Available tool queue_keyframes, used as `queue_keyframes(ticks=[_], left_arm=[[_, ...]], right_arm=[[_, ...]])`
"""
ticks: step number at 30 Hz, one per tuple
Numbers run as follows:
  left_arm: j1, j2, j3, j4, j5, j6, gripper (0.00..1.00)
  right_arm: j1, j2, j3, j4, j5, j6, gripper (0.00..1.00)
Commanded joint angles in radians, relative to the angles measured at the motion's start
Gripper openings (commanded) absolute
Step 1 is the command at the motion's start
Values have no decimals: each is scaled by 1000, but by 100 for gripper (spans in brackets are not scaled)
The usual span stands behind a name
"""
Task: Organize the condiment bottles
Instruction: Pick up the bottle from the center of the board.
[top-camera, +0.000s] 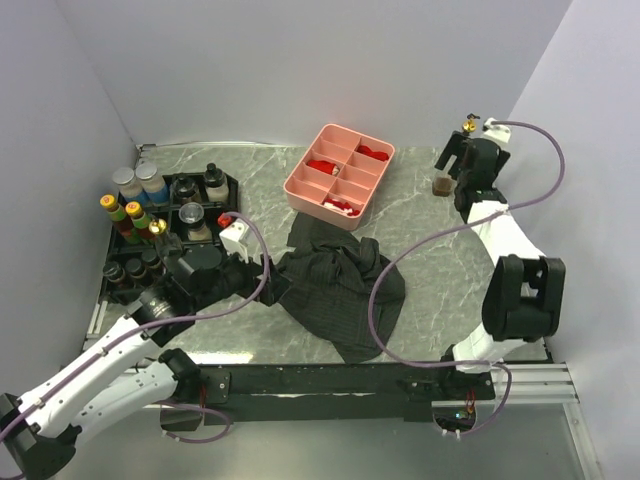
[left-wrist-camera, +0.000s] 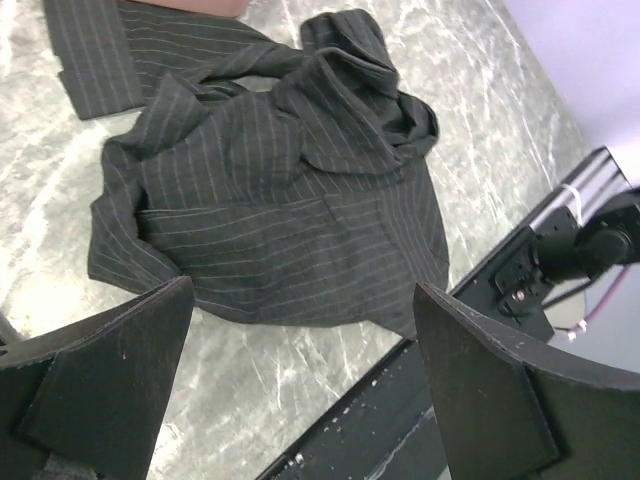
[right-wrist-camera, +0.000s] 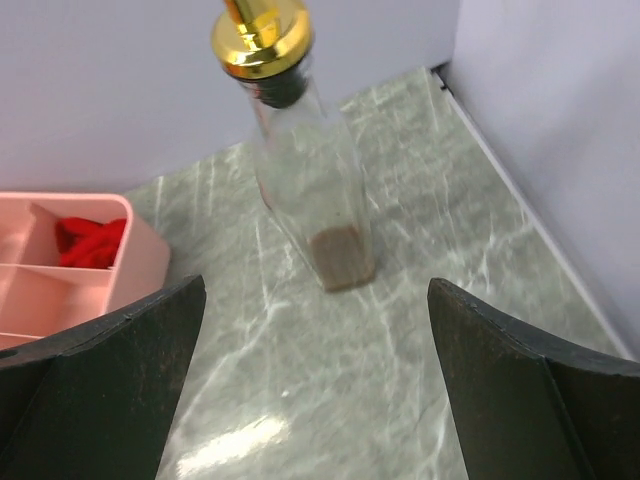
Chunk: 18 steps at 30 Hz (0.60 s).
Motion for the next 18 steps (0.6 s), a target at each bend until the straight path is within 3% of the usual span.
queue_keyframes(ticks=[1, 9, 18], left_arm=[[-15, -53, 17, -2, 39, 6, 97], [-19, -129, 9, -3, 27, 9, 96], [-19, -176, 9, 0, -7, 13, 96]], right_arm=[[-10, 76, 65, 181, -78, -169, 100], [-20, 220, 140, 272, -103, -322, 100], [-33, 349, 255, 261, -120, -336, 100]])
